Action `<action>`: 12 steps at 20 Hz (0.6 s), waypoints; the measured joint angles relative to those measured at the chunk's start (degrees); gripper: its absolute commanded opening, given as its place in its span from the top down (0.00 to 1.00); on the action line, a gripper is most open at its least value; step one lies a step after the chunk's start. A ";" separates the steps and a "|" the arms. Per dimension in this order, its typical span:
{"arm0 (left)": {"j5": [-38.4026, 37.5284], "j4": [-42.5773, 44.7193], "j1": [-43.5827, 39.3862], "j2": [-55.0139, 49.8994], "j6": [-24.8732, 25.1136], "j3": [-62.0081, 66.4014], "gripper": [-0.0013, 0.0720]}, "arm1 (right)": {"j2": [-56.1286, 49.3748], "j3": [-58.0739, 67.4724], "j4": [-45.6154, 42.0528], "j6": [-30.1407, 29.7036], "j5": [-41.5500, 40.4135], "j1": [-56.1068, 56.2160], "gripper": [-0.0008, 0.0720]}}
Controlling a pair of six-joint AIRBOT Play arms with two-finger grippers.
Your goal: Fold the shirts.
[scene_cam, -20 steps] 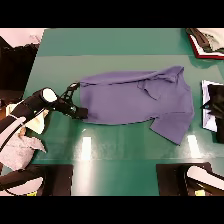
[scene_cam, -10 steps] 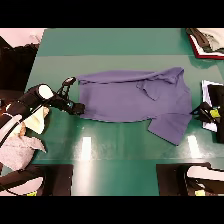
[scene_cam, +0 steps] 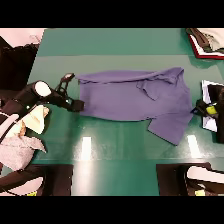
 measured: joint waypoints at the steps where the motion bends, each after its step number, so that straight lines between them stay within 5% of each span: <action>1: -0.57 1.68 0.00 1.27 -0.66 3.04 0.94 | 1.92 1.99 0.66 -0.02 0.79 0.15 0.96; 12: -8.70 17.14 0.02 13.46 -4.50 56.06 0.94 | 22.49 41.66 8.31 1.60 0.72 0.20 0.96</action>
